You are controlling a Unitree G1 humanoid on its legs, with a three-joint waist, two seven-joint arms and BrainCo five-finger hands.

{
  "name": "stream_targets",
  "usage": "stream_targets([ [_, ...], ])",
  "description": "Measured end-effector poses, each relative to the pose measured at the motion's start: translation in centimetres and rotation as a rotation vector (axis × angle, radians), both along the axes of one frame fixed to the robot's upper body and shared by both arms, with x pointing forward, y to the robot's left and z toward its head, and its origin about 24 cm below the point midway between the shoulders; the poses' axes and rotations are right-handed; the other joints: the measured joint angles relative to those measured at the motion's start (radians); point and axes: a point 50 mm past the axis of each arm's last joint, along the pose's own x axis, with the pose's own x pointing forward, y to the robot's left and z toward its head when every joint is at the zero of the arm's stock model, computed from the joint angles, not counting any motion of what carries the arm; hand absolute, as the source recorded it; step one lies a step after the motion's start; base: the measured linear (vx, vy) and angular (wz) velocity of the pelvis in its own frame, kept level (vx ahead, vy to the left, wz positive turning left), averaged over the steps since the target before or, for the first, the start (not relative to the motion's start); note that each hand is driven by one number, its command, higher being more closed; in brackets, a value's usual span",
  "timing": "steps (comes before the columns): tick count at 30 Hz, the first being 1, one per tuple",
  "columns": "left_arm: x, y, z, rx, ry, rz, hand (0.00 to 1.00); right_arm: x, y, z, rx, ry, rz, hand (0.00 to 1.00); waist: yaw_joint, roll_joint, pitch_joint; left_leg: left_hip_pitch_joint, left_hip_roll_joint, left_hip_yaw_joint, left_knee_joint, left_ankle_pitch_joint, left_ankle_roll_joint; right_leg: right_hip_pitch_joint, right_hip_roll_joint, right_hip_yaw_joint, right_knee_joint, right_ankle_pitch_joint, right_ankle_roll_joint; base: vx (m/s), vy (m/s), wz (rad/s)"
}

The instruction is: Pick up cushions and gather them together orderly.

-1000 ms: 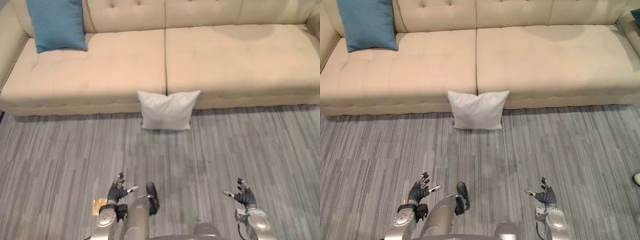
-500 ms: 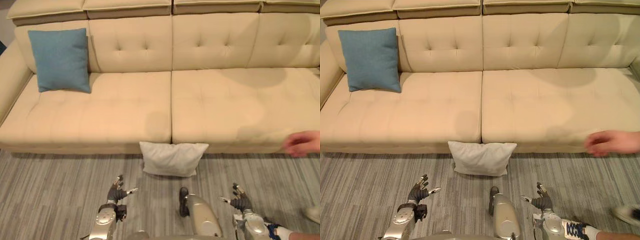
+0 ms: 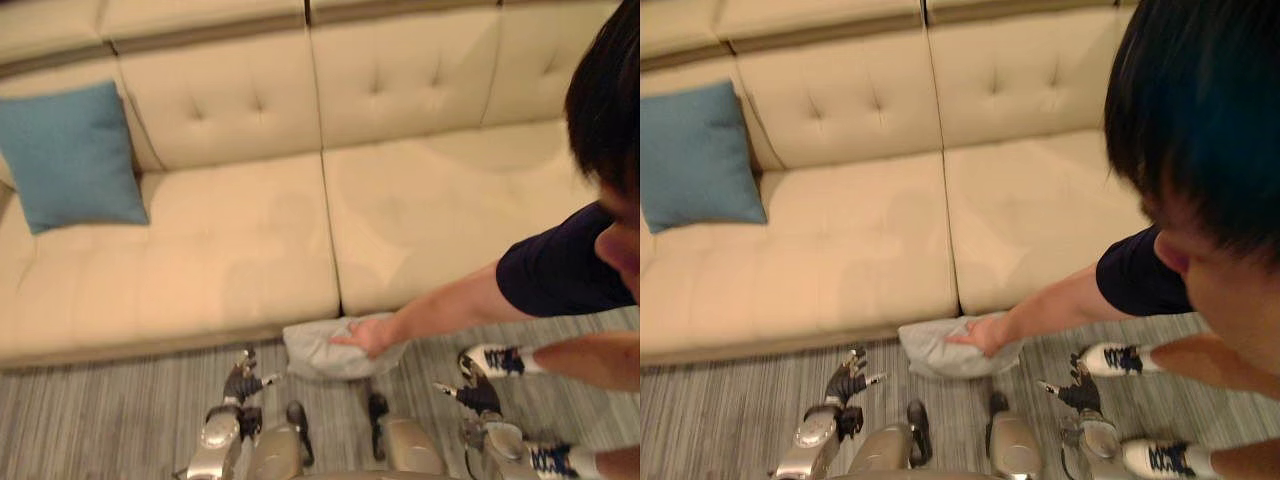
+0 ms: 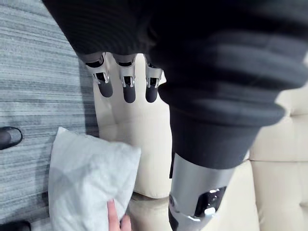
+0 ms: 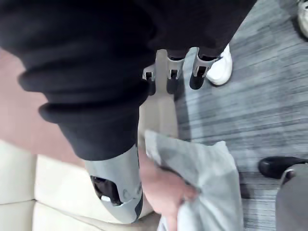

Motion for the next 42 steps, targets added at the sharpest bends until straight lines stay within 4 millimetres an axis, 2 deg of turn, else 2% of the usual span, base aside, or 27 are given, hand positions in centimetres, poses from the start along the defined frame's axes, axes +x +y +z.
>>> stream_targets([
  [4,2.9,0.3,2.5,0.003,-0.124,0.036,0.00,4.1,1.2,2.3,-0.008,-0.119,0.020,0.00,0.010,-0.003,0.071,-0.106,0.010,0.016,0.096,-0.017,0.025,-0.100,-0.010,0.018,0.073,-0.001,0.001,-0.01,0.071,-0.02],
  [5,3.9,0.2,3.5,0.002,-0.172,0.047,0.00,5.5,1.7,3.3,-0.013,-0.166,0.027,0.00,0.020,-0.005,0.090,-0.153,0.017,0.031,0.130,-0.021,0.030,-0.147,-0.010,0.021,0.100,-0.001,0.001,0.00,0.000,0.00],
  [8,5.9,-0.3,5.1,-0.023,-0.249,0.066,0.00,7.8,2.6,5.0,-0.021,-0.237,0.050,0.00,0.032,-0.003,0.113,-0.254,0.031,0.033,0.197,-0.031,0.044,-0.236,-0.008,0.021,0.142,-0.001,0.001,-0.03,0.003,-0.01],
  [10,7.4,-0.8,6.6,-0.040,-0.307,0.076,0.00,9.6,3.7,7.0,-0.026,-0.322,0.080,0.00,0.038,-0.002,0.149,-0.317,0.052,0.032,0.255,-0.057,0.047,-0.298,0.004,0.022,0.189,-0.005,0.004,-0.04,0.018,-0.07],
  [13,8.2,-2.2,7.6,-0.099,-0.360,0.075,0.00,10.4,4.0,8.3,-0.034,-0.380,0.079,0.00,0.055,-0.001,0.166,-0.377,0.055,0.032,0.313,-0.086,0.053,-0.363,0.002,0.031,0.250,-0.035,0.011,-0.06,0.026,-0.02],
  [15,8.3,-2.7,7.9,-0.127,-0.375,0.078,0.00,10.5,4.2,8.4,-0.035,-0.387,0.079,0.00,0.058,-0.001,0.166,-0.404,0.058,0.032,0.335,-0.087,0.053,-0.384,0.002,0.036,0.263,-0.041,0.013,-0.06,0.025,-0.01],
  [20,8.2,-2.6,7.9,-0.145,-0.380,0.107,0.00,10.6,4.4,8.7,-0.035,-0.405,0.077,0.00,0.057,-0.001,0.166,-0.405,0.069,0.032,0.349,-0.107,0.059,-0.382,0.010,0.035,0.270,-0.041,0.013,-0.07,0.020,-0.05],
  [25,7.8,-2.7,8.1,-0.148,-0.396,0.101,0.00,9.4,4.2,7.8,-0.032,-0.375,0.069,0.00,0.061,-0.001,0.166,-0.383,0.070,0.037,0.343,-0.114,0.060,-0.362,0.010,0.036,0.266,-0.044,0.017,-0.08,0.000,0.00],
  [29,6.0,-2.8,6.5,-0.139,-0.335,0.087,0.00,7.0,3.8,6.8,-0.029,-0.350,0.053,0.00,0.059,-0.003,0.162,-0.270,0.073,0.051,0.306,-0.121,0.057,-0.248,0.011,0.033,0.222,-0.046,0.017,-0.03,-0.008,-0.04],
  [31,4.6,-2.6,5.5,-0.127,-0.302,0.082,0.00,5.1,3.4,5.7,-0.026,-0.307,0.045,0.00,0.058,-0.006,0.133,-0.210,0.073,0.062,0.274,-0.130,0.056,-0.192,0.011,0.032,0.192,-0.048,0.018,0.00,-0.009,-0.04],
  [33,2.4,-2.1,3.8,-0.103,-0.228,0.071,0.00,2.4,3.0,3.8,-0.016,-0.220,0.043,0.00,0.057,-0.006,0.059,-0.141,0.065,0.074,0.218,-0.119,0.041,-0.130,0.009,0.033,0.145,-0.048,0.018,0.10,-0.010,-0.03],
  [34,1.9,-2.0,3.4,-0.097,-0.212,0.065,0.00,1.9,2.9,3.4,-0.014,-0.202,0.042,0.00,0.055,-0.007,0.045,-0.121,0.062,0.076,0.203,-0.116,0.037,-0.111,0.009,0.033,0.132,-0.047,0.018,0.14,-0.006,-0.03],
  [36,0.1,-1.2,2.2,-0.076,-0.150,0.052,0.00,-0.4,2.1,1.4,-0.014,-0.102,0.029,0.00,0.044,-0.006,-0.025,-0.059,0.044,0.071,0.134,-0.088,0.032,-0.052,0.003,0.028,0.077,-0.040,0.021,0.19,-0.002,0.04],
  [42,-1.9,0.9,1.1,0.039,-0.067,-0.011,0.00,-3.2,0.0,-0.5,-0.015,0.021,0.009,0.00,0.002,-0.004,-0.098,0.071,0.017,0.055,0.010,-0.041,0.024,0.091,0.000,0.017,-0.056,-0.006,0.026,0.16,0.009,0.05],
])
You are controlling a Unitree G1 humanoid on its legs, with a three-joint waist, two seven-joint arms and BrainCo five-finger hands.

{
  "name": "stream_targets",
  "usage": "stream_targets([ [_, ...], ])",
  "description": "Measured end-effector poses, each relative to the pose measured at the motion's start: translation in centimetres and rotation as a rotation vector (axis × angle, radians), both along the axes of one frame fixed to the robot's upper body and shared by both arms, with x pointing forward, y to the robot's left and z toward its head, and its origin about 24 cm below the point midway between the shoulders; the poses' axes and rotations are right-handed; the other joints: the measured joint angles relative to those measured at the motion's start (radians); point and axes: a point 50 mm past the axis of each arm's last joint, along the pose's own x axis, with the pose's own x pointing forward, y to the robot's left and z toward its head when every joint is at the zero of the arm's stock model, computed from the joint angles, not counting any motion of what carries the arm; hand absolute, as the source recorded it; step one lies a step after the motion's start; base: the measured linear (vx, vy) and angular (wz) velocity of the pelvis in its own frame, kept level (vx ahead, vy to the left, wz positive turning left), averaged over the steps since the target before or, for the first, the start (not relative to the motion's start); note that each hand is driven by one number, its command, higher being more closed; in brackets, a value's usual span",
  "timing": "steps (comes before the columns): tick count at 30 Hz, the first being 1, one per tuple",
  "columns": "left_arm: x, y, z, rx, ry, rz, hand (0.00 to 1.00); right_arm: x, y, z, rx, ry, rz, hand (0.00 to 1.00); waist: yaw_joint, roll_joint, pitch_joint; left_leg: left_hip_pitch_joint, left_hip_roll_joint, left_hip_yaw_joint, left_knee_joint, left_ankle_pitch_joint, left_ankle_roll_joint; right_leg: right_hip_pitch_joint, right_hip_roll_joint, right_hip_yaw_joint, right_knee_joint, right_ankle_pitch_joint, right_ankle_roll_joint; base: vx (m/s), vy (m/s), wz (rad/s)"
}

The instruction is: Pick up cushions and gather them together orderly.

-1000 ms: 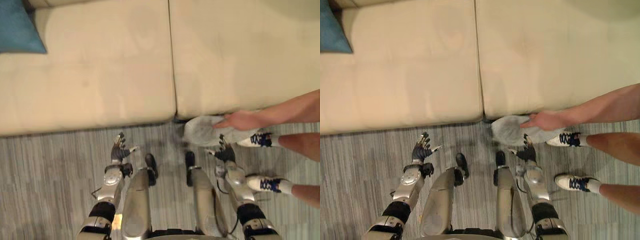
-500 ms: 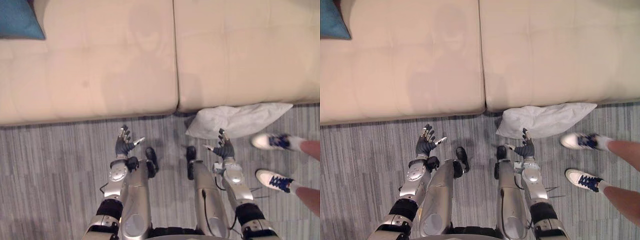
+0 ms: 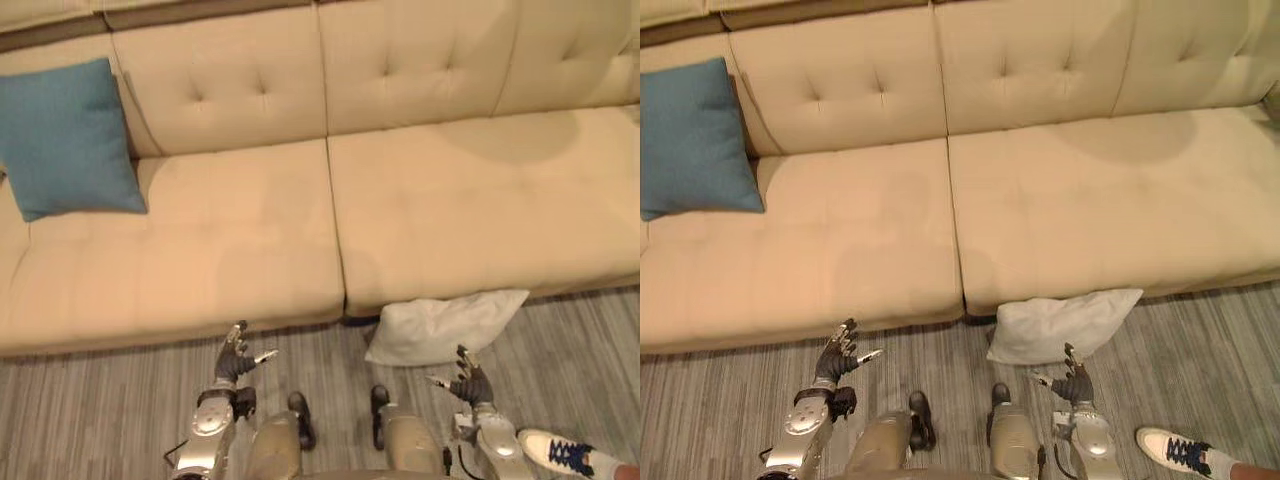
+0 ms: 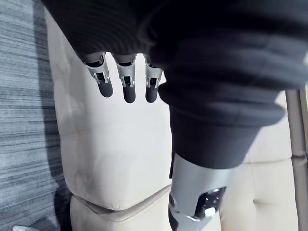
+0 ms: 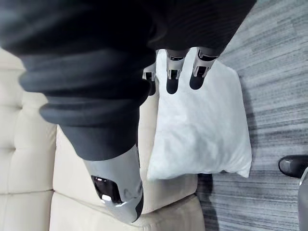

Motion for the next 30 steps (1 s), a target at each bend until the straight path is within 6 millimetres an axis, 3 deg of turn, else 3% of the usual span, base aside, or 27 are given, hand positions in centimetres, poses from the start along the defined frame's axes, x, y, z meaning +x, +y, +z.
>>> stream_targets([
  [5,-0.4,0.0,-0.3,0.012,0.021,-0.026,0.00,-2.3,-1.0,-1.2,0.012,0.082,-0.042,0.00,-0.002,0.005,-0.029,0.079,0.002,0.012,-0.036,0.002,-0.001,0.081,0.008,0.015,-0.062,0.017,-0.001,0.10,0.006,-0.11],
  [10,-0.4,-0.6,-0.7,-0.003,0.043,-0.029,0.00,-1.8,-0.9,-1.3,0.049,0.068,-0.071,0.00,-0.003,0.020,-0.046,0.116,0.013,0.052,-0.082,0.003,-0.004,0.069,0.052,0.136,-0.136,0.098,0.004,0.03,0.024,-0.78],
  [14,0.0,-1.6,-0.7,-0.016,0.042,-0.060,0.00,-0.1,0.0,-1.0,0.078,0.036,-0.053,0.00,-0.010,0.020,-0.048,0.138,0.024,0.204,-0.107,0.003,-0.004,-0.022,0.103,0.278,-0.143,0.196,0.033,-0.05,0.034,-1.43],
  [15,0.2,-1.6,-0.7,-0.015,0.040,-0.063,0.00,0.5,0.3,-0.9,0.078,0.034,-0.033,0.00,-0.009,0.020,-0.048,0.137,0.032,0.241,-0.105,0.003,-0.003,-0.050,0.107,0.250,-0.147,0.234,0.039,-0.08,0.010,-1.89],
  [16,0.3,-1.3,-0.6,-0.009,0.038,-0.058,0.00,1.2,0.8,-1.0,0.086,0.034,-0.012,0.00,-0.015,0.015,-0.045,0.144,0.050,0.288,-0.095,0.001,0.000,-0.071,0.104,0.099,-0.173,0.279,0.005,-0.08,-0.043,-1.50],
  [17,0.3,-1.2,-0.5,-0.006,0.038,-0.056,0.00,1.6,1.1,-0.9,0.089,0.027,-0.003,0.00,-0.020,0.009,-0.042,0.152,0.051,0.302,-0.090,-0.003,0.006,-0.074,0.090,-0.013,-0.170,0.252,-0.046,-0.07,-0.075,-1.29],
  [18,0.1,-1.0,-0.7,0.000,0.048,-0.053,0.00,1.6,1.3,-1.0,0.089,0.034,0.010,0.00,-0.027,-0.006,-0.044,0.169,0.045,0.348,-0.075,-0.018,0.014,-0.082,0.033,-0.268,-0.106,0.137,-0.134,-0.08,-0.095,-1.16],
  [19,-0.4,-0.8,-1.0,-0.002,0.066,-0.045,0.00,1.4,1.3,-1.2,0.081,0.053,0.016,0.00,-0.031,-0.014,-0.047,0.192,0.051,0.403,-0.027,-0.052,0.004,-0.059,-0.024,-0.468,-0.066,0.076,-0.149,-0.07,-0.076,-1.24],
  [20,-0.8,-0.7,-1.3,-0.004,0.082,-0.036,0.00,1.6,1.3,-1.3,0.078,0.060,0.023,0.00,-0.030,-0.011,-0.046,0.199,0.053,0.413,0.001,-0.066,-0.004,-0.046,-0.028,-0.527,-0.060,0.075,-0.153,-0.04,-0.149,-1.53],
  [21,-1.8,0.1,-1.8,-0.004,0.117,-0.002,0.00,2.3,1.6,-1.2,0.079,0.055,0.036,0.00,-0.025,-0.004,-0.043,0.229,0.072,0.414,0.004,-0.076,-0.002,-0.027,-0.019,-0.545,-0.049,0.049,-0.164,0.00,-0.114,-1.17],
  [23,-2.4,0.3,-2.4,-0.004,0.157,0.006,0.00,2.6,1.3,-1.0,0.073,0.047,0.031,0.00,-0.023,0.010,-0.038,0.277,0.082,0.436,-0.032,-0.100,-0.002,-0.032,-0.039,-0.576,0.029,-0.049,-0.081,0.01,-0.116,-1.10],
  [24,-2.7,0.3,-2.6,-0.006,0.170,0.004,0.00,2.3,1.2,-1.1,0.069,0.055,0.030,0.00,-0.027,0.011,-0.038,0.292,0.095,0.453,-0.018,-0.160,-0.052,-0.045,-0.023,-0.554,0.069,-0.037,-0.080,0.00,-0.156,-1.34],
  [25,-3.3,0.4,-3.1,-0.008,0.202,0.007,0.00,2.3,1.4,-1.2,0.065,0.063,0.045,0.00,-0.018,0.007,-0.036,0.284,0.139,0.447,0.064,-0.180,-0.060,-0.047,0.047,-0.476,0.048,-0.028,-0.094,0.00,-0.154,-1.22],
  [26,-3.6,0.4,-3.3,-0.010,0.212,0.008,0.00,2.4,1.5,-1.1,0.061,0.061,0.056,0.00,-0.005,0.015,-0.042,0.283,0.154,0.437,0.104,-0.173,-0.051,-0.038,0.068,-0.470,0.024,-0.046,-0.110,0.09,-0.200,-1.31],
  [27,-3.8,0.2,-3.4,-0.017,0.221,0.004,0.00,2.4,1.7,-1.2,0.054,0.065,0.070,0.00,0.003,0.027,-0.037,0.248,0.224,0.435,0.214,-0.144,-0.004,-0.018,0.086,-0.486,0.025,-0.066,-0.125,0.12,-0.153,-0.83],
  [28,-3.8,0.1,-3.5,-0.020,0.222,0.003,0.00,2.3,1.7,-1.1,0.048,0.066,0.078,0.00,-0.004,0.016,-0.040,0.213,0.261,0.412,0.321,-0.136,0.008,-0.017,0.073,-0.461,0.077,-0.081,-0.149,0.21,-0.119,-0.96],
  [29,-3.9,-0.4,-3.7,-0.032,0.232,0.001,0.00,1.9,1.4,-1.3,0.038,0.082,0.077,0.00,0.000,0.013,-0.027,0.182,0.311,0.368,0.514,-0.131,0.025,0.013,0.090,-0.412,0.082,-0.065,-0.152,0.19,-0.062,-1.01],
  [30,-4.2,-0.6,-3.9,-0.041,0.242,0.003,0.00,2.0,1.4,-1.2,0.031,0.081,0.079,0.00,0.012,0.022,-0.019,0.146,0.325,0.315,0.609,-0.144,0.032,0.042,0.119,-0.365,0.069,-0.073,-0.174,0.21,-0.041,-1.15],
])
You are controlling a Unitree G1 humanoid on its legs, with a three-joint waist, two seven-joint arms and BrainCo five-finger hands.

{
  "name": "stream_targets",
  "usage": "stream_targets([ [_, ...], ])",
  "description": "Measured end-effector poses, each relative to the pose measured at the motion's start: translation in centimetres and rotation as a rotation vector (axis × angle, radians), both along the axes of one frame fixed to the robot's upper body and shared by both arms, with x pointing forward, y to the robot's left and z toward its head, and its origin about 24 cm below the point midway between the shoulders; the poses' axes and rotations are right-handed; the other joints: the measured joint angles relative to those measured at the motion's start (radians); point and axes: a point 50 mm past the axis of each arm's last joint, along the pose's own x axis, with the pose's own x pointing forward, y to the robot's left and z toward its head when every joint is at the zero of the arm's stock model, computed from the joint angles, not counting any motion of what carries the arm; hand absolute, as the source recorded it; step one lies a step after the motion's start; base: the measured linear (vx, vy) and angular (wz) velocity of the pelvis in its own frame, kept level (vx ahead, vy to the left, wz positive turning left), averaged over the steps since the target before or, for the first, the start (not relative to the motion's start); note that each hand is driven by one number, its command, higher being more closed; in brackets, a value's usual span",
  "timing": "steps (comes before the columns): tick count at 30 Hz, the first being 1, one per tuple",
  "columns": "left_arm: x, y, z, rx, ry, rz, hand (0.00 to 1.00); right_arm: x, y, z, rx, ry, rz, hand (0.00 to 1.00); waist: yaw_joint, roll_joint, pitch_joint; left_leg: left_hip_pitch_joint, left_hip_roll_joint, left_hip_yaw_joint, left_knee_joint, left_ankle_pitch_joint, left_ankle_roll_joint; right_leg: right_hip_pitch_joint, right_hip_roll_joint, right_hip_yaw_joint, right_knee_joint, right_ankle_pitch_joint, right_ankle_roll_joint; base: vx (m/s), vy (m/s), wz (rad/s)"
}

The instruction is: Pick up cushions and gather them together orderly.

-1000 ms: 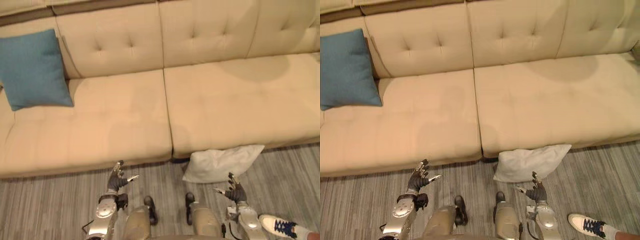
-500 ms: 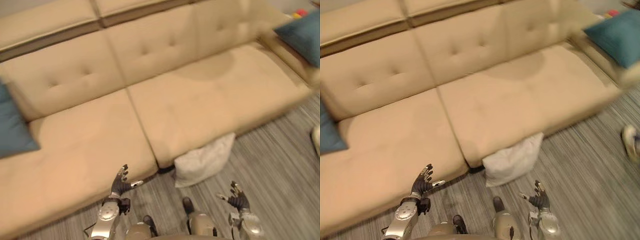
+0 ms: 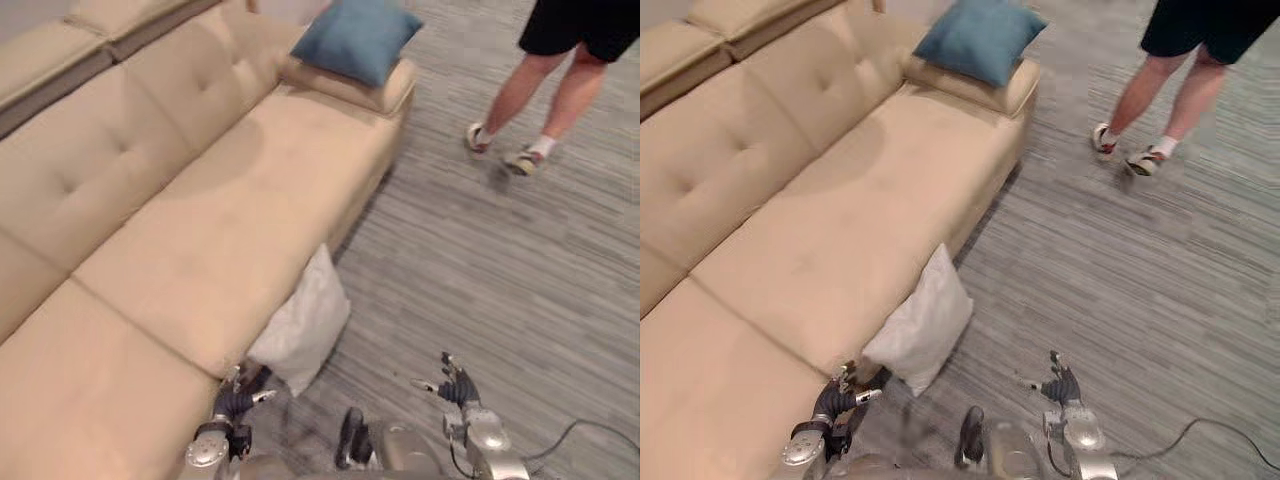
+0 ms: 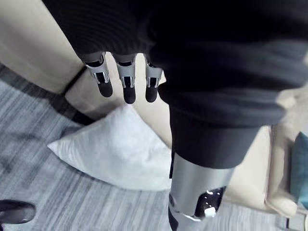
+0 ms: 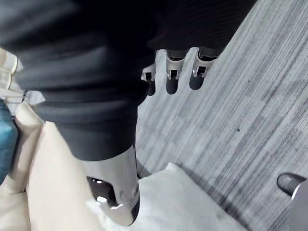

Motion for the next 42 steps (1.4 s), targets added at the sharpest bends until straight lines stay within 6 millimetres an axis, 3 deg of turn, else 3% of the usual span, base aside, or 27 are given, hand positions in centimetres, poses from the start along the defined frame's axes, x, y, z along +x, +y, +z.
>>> stream_targets([
  [1,-0.5,0.0,-0.3,0.000,0.018,0.004,0.00,0.2,0.2,0.0,0.003,-0.004,0.003,0.00,0.002,-0.002,0.002,-0.027,-0.018,-0.042,0.022,0.000,-0.001,0.011,0.002,0.018,-0.002,-0.001,-0.009,0.19,-0.030,-1.21],
  [3,-0.8,-0.1,-0.5,-0.003,0.031,0.006,0.00,0.3,0.2,0.1,0.001,-0.009,0.008,0.00,0.011,-0.016,0.008,-0.127,-0.146,-0.196,-0.014,-0.012,-0.024,0.048,0.003,0.101,-0.026,0.006,-0.022,0.21,0.014,-1.05],
  [4,-0.8,-0.1,-0.4,-0.003,0.030,0.007,0.00,0.4,0.2,0.1,0.002,-0.009,0.008,0.00,0.019,-0.015,0.008,-0.148,-0.173,-0.226,-0.049,-0.014,-0.027,0.055,0.001,0.121,-0.031,0.018,-0.008,0.28,0.075,-1.16],
  [5,-0.7,-0.3,-0.5,-0.009,0.028,0.011,0.00,0.5,0.1,0.2,-0.001,-0.014,0.008,0.00,0.039,-0.012,0.008,-0.179,-0.245,-0.289,-0.177,-0.009,-0.037,0.073,0.002,0.171,-0.046,0.026,0.003,0.24,0.087,-1.02],
  [7,-0.7,-0.7,-0.5,-0.023,0.026,0.016,0.00,0.9,-0.1,0.5,-0.010,-0.024,0.011,0.00,0.045,-0.007,0.008,-0.186,-0.298,-0.339,-0.335,0.011,-0.068,0.092,0.003,0.207,-0.063,0.030,0.017,0.26,0.140,-0.81],
  [8,-0.8,-1.0,-0.6,-0.032,0.026,0.018,0.00,1.2,-0.2,0.7,-0.014,-0.033,0.014,0.00,0.045,0.004,0.004,-0.175,-0.323,-0.353,-0.439,0.044,-0.065,0.110,0.008,0.229,-0.073,0.027,0.035,0.32,0.195,-0.62],
  [9,-0.8,-1.1,-0.6,-0.037,0.026,0.021,0.00,1.5,-0.1,0.8,-0.015,-0.041,0.020,0.00,0.047,0.000,0.003,-0.145,-0.338,-0.349,-0.470,0.057,-0.011,0.123,0.005,0.257,-0.071,0.018,0.051,0.28,0.174,-0.52],
  [10,-0.7,-1.2,-0.6,-0.039,0.024,0.020,0.00,1.7,0.0,0.9,-0.017,-0.046,0.024,0.00,0.046,-0.005,0.000,-0.130,-0.350,-0.340,-0.489,0.056,0.005,0.126,-0.005,0.265,-0.069,0.011,0.063,0.28,0.187,-0.32],
  [11,-0.4,-1.6,-0.5,-0.048,0.016,0.018,0.00,1.9,-0.2,1.1,-0.026,-0.053,0.027,0.00,0.042,-0.011,0.002,-0.106,-0.369,-0.333,-0.517,0.050,0.017,0.125,-0.025,0.272,-0.046,-0.006,0.093,0.25,0.188,-0.12],
  [13,-0.7,-1.8,-0.7,-0.057,0.025,0.023,0.00,1.9,-0.2,1.0,-0.024,-0.052,0.027,0.00,0.042,-0.013,0.003,-0.048,-0.396,-0.322,-0.550,0.032,0.057,0.065,-0.063,0.272,0.157,-0.043,0.202,0.20,0.177,-0.05],
  [14,-0.8,-1.7,-0.7,-0.057,0.030,0.026,0.00,1.9,0.0,1.0,-0.024,-0.050,0.032,0.00,0.041,-0.012,0.004,-0.031,-0.398,-0.322,-0.552,0.029,0.063,0.037,-0.074,0.267,0.242,-0.037,0.249,0.23,0.157,0.32],
  [15,-0.9,-1.2,-0.7,-0.040,0.032,0.018,0.00,1.6,0.4,0.7,-0.033,-0.035,0.058,0.00,0.037,-0.012,0.005,0.010,-0.406,-0.349,-0.552,0.016,0.085,-0.026,-0.109,0.242,0.430,-0.021,0.318,0.30,0.131,0.53],
  [18,-0.4,-0.8,-0.5,-0.022,0.021,0.011,0.00,1.4,0.5,0.6,-0.043,-0.026,0.079,0.00,0.035,-0.011,0.004,0.065,-0.425,-0.436,-0.580,0.013,0.090,-0.060,-0.179,0.199,0.441,-0.078,0.222,0.30,0.025,0.98],
  [20,0.1,-0.4,-0.2,-0.005,0.007,0.021,0.00,1.7,0.5,0.8,-0.045,-0.035,0.082,0.00,0.035,-0.004,0.007,0.063,-0.419,-0.521,-0.587,0.013,0.089,-0.098,-0.176,0.265,0.330,-0.082,0.213,0.26,-0.081,1.15],
  [22,0.6,-0.2,-0.1,-0.003,-0.004,0.034,0.00,1.5,0.3,0.7,-0.045,-0.029,0.075,0.00,0.030,-0.005,0.005,0.046,-0.419,-0.604,-0.576,0.013,0.088,-0.122,-0.140,0.427,0.220,-0.067,0.228,0.21,-0.173,1.38],
  [23,0.8,-0.2,-0.1,-0.006,-0.008,0.048,0.00,1.2,0.2,0.6,-0.044,-0.022,0.068,0.00,0.018,-0.017,0.002,0.024,-0.431,-0.671,-0.545,0.008,0.068,-0.120,-0.134,0.558,0.115,-0.018,0.254,0.25,-0.288,1.74],
  [24,0.9,0.2,0.0,0.006,-0.009,0.054,0.00,0.6,0.2,0.3,-0.041,-0.008,0.058,0.00,0.018,-0.040,-0.008,0.021,-0.446,-0.705,-0.531,-0.016,0.021,-0.100,-0.159,0.594,0.022,0.108,0.266,0.27,-0.323,1.73],
  [25,0.8,-0.1,-0.2,-0.003,0.001,0.065,0.00,0.2,-0.2,0.1,-0.048,0.006,0.049,0.00,0.019,-0.024,-0.005,0.021,-0.437,-0.728,-0.519,-0.039,-0.015,-0.095,-0.161,0.574,0.046,0.082,0.292,0.25,-0.335,1.32],
  [26,0.6,-1.1,-0.5,-0.039,0.006,0.080,0.00,0.1,-0.4,0.1,-0.046,0.007,0.029,0.00,0.039,0.013,-0.018,0.004,-0.392,-0.757,-0.514,-0.036,-0.034,-0.100,-0.139,0.518,0.079,0.082,0.284,0.20,-0.320,1.04],
  [29,0.8,-2.5,-0.4,-0.089,-0.010,0.095,0.00,0.2,-0.7,0.7,-0.033,-0.031,-0.005,0.00,0.043,0.018,-0.022,-0.025,-0.342,-0.796,-0.544,0.005,-0.095,-0.064,-0.140,0.374,0.087,0.051,0.231,0.11,-0.293,1.20],
  [30,1.1,-2.7,-0.2,-0.101,-0.029,0.100,0.00,0.0,-0.6,0.8,-0.017,-0.044,-0.024,0.00,0.046,0.017,-0.025,-0.045,-0.338,-0.799,-0.546,0.024,-0.096,-0.053,-0.149,0.324,0.087,0.040,0.214,0.03,-0.302,1.56],
  [32,1.2,-2.7,0.0,-0.103,-0.037,0.100,0.00,-0.2,-0.5,0.7,0.004,-0.049,-0.065,0.00,0.045,-0.004,-0.020,-0.079,-0.323,-0.754,-0.554,0.068,-0.102,-0.032,-0.169,0.235,0.074,0.033,0.202,-0.01,-0.222,1.44],
  [34,0.9,-2.7,-0.2,-0.102,-0.025,0.100,0.00,-0.4,-0.2,0.4,0.027,-0.046,-0.105,0.00,0.053,-0.008,-0.017,-0.092,-0.288,-0.614,-0.559,0.086,-0.095,0.003,-0.182,0.172,0.049,0.030,0.197,-0.07,-0.122,1.11],
  [36,0.0,-2.8,-0.5,-0.098,0.001,0.085,0.00,-0.7,-0.4,0.1,0.029,-0.029,-0.123,0.00,0.072,-0.023,-0.014,-0.096,-0.249,-0.401,-0.521,0.091,-0.071,0.024,-0.214,0.127,0.035,0.022,0.188,-0.12,0.002,0.65],
  [37,-0.5,-2.6,-1.0,-0.091,0.029,0.090,0.00,-1.2,-0.7,-0.3,0.022,-0.005,-0.126,0.00,0.069,-0.017,-0.014,-0.118,-0.241,-0.323,-0.486,0.092,-0.055,0.032,-0.237,0.101,0.033,0.011,0.201,-0.08,0.078,0.48],
  [40,-0.8,-1.5,-1.1,-0.057,0.043,0.086,0.00,-1.9,-0.6,-1.0,0.031,0.039,-0.135,0.00,0.068,-0.021,-0.014,-0.164,-0.275,-0.313,-0.479,0.085,-0.012,0.030,-0.267,0.076,0.013,0.003,0.211,-0.09,0.115,0.47],
  [42,-0.7,-0.4,-0.9,-0.020,0.042,0.076,0.00,-2.5,-0.7,-1.6,0.038,0.075,-0.153,0.00,0.065,-0.018,-0.015,-0.202,-0.295,-0.315,-0.477,0.077,-0.005,0.024,-0.282,0.070,-0.006,-0.008,0.234,-0.03,0.156,0.61],
])
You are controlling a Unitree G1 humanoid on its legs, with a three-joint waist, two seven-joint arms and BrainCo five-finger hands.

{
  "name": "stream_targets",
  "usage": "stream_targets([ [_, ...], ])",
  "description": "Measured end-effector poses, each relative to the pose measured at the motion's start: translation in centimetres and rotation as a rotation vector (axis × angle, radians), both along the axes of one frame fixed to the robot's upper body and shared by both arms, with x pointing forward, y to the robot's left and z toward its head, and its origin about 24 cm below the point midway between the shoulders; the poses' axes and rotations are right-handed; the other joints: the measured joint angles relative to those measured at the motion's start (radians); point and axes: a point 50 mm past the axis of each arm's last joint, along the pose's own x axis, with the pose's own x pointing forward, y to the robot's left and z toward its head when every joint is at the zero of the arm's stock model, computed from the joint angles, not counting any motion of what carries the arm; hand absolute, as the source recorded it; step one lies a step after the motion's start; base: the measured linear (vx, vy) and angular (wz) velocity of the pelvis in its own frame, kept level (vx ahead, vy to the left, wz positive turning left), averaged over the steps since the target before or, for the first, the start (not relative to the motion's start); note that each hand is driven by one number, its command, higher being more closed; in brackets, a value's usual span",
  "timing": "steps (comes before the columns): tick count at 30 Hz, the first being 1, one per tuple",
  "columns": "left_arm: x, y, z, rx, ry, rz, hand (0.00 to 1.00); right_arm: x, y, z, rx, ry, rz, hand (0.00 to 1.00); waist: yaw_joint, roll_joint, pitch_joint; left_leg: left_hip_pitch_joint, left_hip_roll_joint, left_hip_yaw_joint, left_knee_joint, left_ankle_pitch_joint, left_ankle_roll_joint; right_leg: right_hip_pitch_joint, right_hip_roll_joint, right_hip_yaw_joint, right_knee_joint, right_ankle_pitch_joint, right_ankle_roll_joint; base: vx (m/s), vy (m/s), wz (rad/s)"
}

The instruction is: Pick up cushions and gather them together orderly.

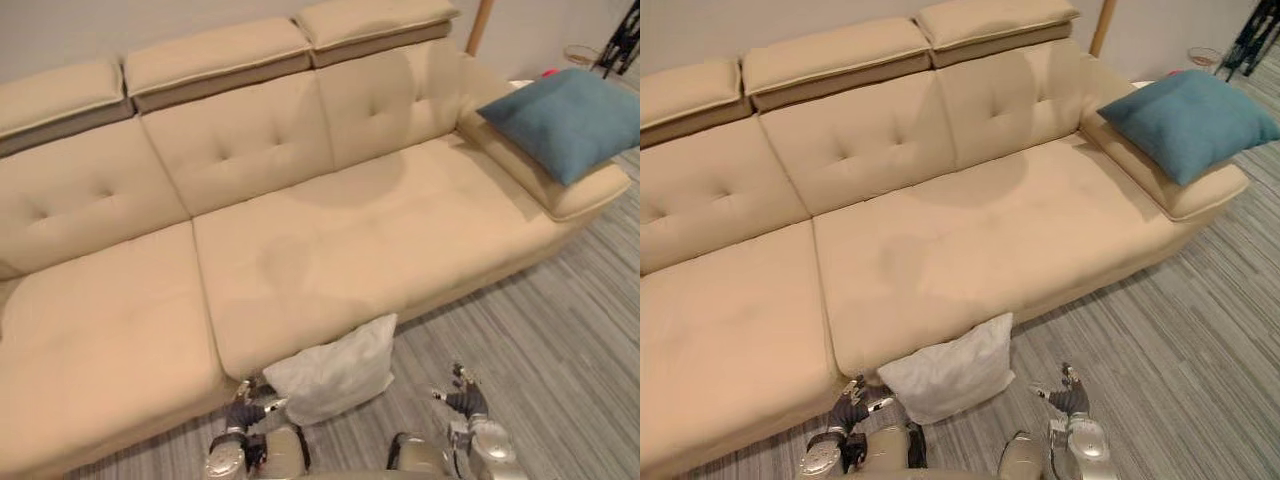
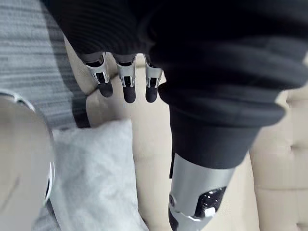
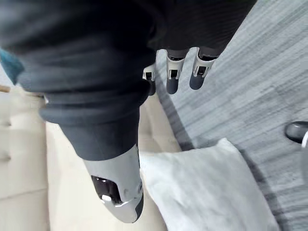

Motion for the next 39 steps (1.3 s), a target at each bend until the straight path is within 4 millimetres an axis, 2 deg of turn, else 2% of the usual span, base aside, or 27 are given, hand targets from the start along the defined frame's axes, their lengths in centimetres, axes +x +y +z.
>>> stream_targets([
  [2,0.5,1.0,0.3,0.041,-0.008,-0.017,0.00,0.0,0.0,-0.1,0.000,0.010,-0.001,0.00,-0.008,-0.013,0.008,-0.040,-0.019,-0.005,0.023,-0.006,0.010,-0.032,-0.014,0.029,0.017,-0.002,0.003,0.01,0.144,0.59],
  [4,0.7,1.8,0.4,0.068,-0.001,-0.022,0.00,0.4,-0.1,-0.1,-0.003,0.006,0.000,0.00,-0.015,-0.012,0.014,-0.089,-0.036,-0.030,0.075,-0.004,0.022,-0.058,-0.020,0.051,0.048,-0.007,0.011,0.06,0.130,0.50],
  [5,1.4,2.4,0.7,0.093,-0.017,-0.030,0.00,0.9,0.0,0.1,-0.009,-0.003,-0.001,0.00,-0.022,-0.019,0.036,-0.108,-0.052,-0.040,0.104,-0.013,0.035,-0.067,-0.036,0.058,0.079,-0.010,0.026,0.08,0.129,0.47],
  [7,2.7,3.0,1.5,0.123,-0.054,-0.038,0.00,2.3,0.0,0.6,-0.019,-0.038,0.001,0.00,-0.022,-0.022,0.068,-0.129,-0.058,-0.036,0.141,-0.015,0.039,-0.084,-0.041,0.098,0.125,-0.010,0.028,0.04,0.118,0.43],
  [8,3.9,3.4,2.5,0.146,-0.104,-0.039,0.00,3.3,0.0,1.2,-0.035,-0.066,-0.001,0.00,-0.020,-0.023,0.084,-0.156,-0.059,-0.028,0.164,-0.016,0.041,-0.118,-0.040,0.133,0.165,-0.012,0.029,-0.01,0.084,0.37],
  [10,5.4,3.8,3.6,0.168,-0.165,-0.043,0.00,4.9,-0.3,2.1,-0.063,-0.108,0.016,0.00,-0.016,-0.022,0.112,-0.196,-0.047,-0.022,0.194,-0.026,0.054,-0.160,-0.037,0.150,0.204,-0.022,0.034,-0.05,0.033,0.15],
  [12,7.3,3.8,4.8,0.175,-0.231,-0.031,0.00,7.3,-0.7,3.8,-0.114,-0.178,0.016,0.00,-0.008,-0.017,0.150,-0.279,-0.025,-0.020,0.258,-0.041,0.050,-0.242,-0.026,0.170,0.257,-0.041,0.044,-0.13,-0.011,-0.17],
  [14,9.1,3.3,6.0,0.160,-0.293,-0.023,0.00,8.8,-1.2,5.0,-0.145,-0.226,0.008,0.00,0.002,-0.018,0.169,-0.361,-0.009,-0.020,0.302,-0.053,0.053,-0.330,-0.017,0.188,0.308,-0.064,0.052,-0.15,-0.032,-0.11],
  [15,10.9,2.6,7.1,0.133,-0.351,-0.005,0.00,10.1,-1.4,6.1,-0.169,-0.265,-0.003,0.00,0.002,-0.013,0.203,-0.425,0.008,-0.029,0.345,-0.058,0.052,-0.392,-0.009,0.190,0.356,-0.080,0.047,-0.13,-0.039,0.02],
  [21,15.7,-0.6,10.9,0.051,-0.512,-0.005,0.00,15.0,-0.7,10.6,-0.196,-0.434,-0.016,0.00,0.001,-0.014,0.272,-0.671,0.054,-0.062,0.483,-0.056,0.054,-0.655,0.016,0.205,0.545,-0.115,0.016,-0.16,-0.075,-0.02],
  [22,16.9,-1.7,12.1,0.019,-0.556,-0.003,0.00,16.5,-0.4,12.3,-0.203,-0.489,-0.019,0.00,0.002,-0.012,0.279,-0.748,0.064,-0.071,0.520,-0.056,0.054,-0.736,0.025,0.215,0.596,-0.126,0.011,-0.17,-0.115,-0.04],
  [23,17.4,-2.2,12.6,0.004,-0.574,-0.004,0.00,17.1,-0.3,13.0,-0.204,-0.512,-0.019,0.00,0.002,-0.011,0.283,-0.774,0.068,-0.074,0.531,-0.055,0.053,-0.764,0.026,0.214,0.613,-0.127,0.009,-0.13,-0.108,-0.04],
  [25,19.3,-3.9,15.1,-0.024,-0.658,-0.036,0.00,19.6,0.6,16.4,-0.204,-0.619,-0.003,0.00,0.001,-0.010,0.313,-0.880,0.081,-0.087,0.571,-0.045,0.050,-0.874,0.032,0.218,0.674,-0.133,-0.002,-0.12,-0.123,0.01],
  [26,19.7,-4.3,15.7,-0.030,-0.678,-0.044,0.00,20.1,0.8,17.2,-0.207,-0.642,-0.001,0.00,0.001,-0.008,0.319,-0.902,0.083,-0.089,0.579,-0.043,0.048,-0.897,0.034,0.218,0.686,-0.135,-0.005,-0.11,-0.129,0.00],
  [27,20.5,-5.4,17.0,-0.043,-0.717,-0.053,0.00,21.2,1.5,19.1,-0.214,-0.696,0.010,0.00,0.003,-0.008,0.327,-0.949,0.091,-0.096,0.597,-0.035,0.052,-0.948,0.038,0.221,0.713,-0.137,-0.008,-0.06,-0.084,-0.02],
  [28,20.8,-5.7,17.7,-0.049,-0.737,-0.057,0.00,21.7,1.9,20.0,-0.213,-0.722,0.019,0.00,0.003,-0.007,0.328,-0.975,0.092,-0.101,0.608,-0.031,0.052,-0.975,0.040,0.223,0.728,-0.138,-0.011,-0.07,-0.106,-0.01],
  [29,21.5,-6.3,19.1,-0.057,-0.779,-0.059,1.00,22.5,2.6,21.5,-0.217,-0.765,0.030,0.00,0.002,-0.007,0.334,-1.010,0.094,-0.104,0.623,-0.027,0.053,-1.013,0.041,0.227,0.751,-0.138,-0.011,-0.06,-0.099,0.00],
  [30,22.1,-7.1,20.5,-0.069,-0.820,-0.069,1.00,23.3,3.6,23.2,-0.210,-0.812,0.051,1.00,0.004,-0.007,0.335,-1.048,0.099,-0.106,0.641,-0.024,0.053,-1.058,0.044,0.233,0.777,-0.139,-0.012,-0.06,-0.092,-0.01],
  [33,22.8,-7.4,22.8,-0.072,-0.883,-0.041,1.00,24.3,5.9,26.5,-0.169,-0.906,0.065,1.00,0.005,-0.006,0.335,-1.102,0.111,-0.107,0.666,-0.021,0.055,-1.117,0.053,0.243,0.808,-0.139,-0.012,-0.08,-0.081,-0.07],
  [39,22.8,-6.1,25.0,-0.028,-0.956,0.010,1.00,23.9,7.2,28.7,-0.147,-1.000,0.060,1.00,-0.002,-0.006,0.335,-1.127,0.124,-0.106,0.664,-0.013,0.053,-1.144,0.065,0.244,0.805,-0.131,-0.024,-0.06,-0.056,-0.05],
])
